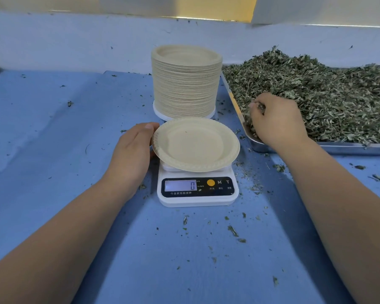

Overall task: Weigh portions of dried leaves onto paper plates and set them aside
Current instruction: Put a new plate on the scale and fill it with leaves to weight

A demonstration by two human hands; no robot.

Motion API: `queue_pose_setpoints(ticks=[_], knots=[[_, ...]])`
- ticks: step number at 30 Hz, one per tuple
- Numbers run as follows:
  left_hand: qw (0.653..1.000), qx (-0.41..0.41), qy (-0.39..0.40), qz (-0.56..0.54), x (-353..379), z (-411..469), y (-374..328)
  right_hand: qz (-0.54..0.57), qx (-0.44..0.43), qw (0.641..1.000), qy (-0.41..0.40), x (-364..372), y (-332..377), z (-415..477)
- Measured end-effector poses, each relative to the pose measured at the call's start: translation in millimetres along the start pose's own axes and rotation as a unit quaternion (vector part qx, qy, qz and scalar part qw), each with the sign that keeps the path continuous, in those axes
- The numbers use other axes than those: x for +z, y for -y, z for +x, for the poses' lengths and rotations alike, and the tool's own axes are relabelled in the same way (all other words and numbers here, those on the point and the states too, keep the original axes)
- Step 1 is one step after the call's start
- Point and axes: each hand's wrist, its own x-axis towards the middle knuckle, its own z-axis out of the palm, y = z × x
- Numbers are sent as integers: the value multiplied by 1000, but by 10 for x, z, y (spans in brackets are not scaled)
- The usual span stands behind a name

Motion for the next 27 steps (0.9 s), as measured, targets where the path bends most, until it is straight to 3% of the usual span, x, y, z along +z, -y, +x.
queue_pose_setpoints(ticks=[16,22,25,27], knots=[[1000,1,-9,30,4,17,0,-6,2,1000,-9,-72,48,15],[998,15,2,53,15,7,1,95,-68,992,-48,-283,581,92],[998,21,-2,51,10,1,2,159,-126,979,-27,-259,1002,-40],[998,22,4,51,8,1,1,148,-154,975,58,-179,1155,-170]])
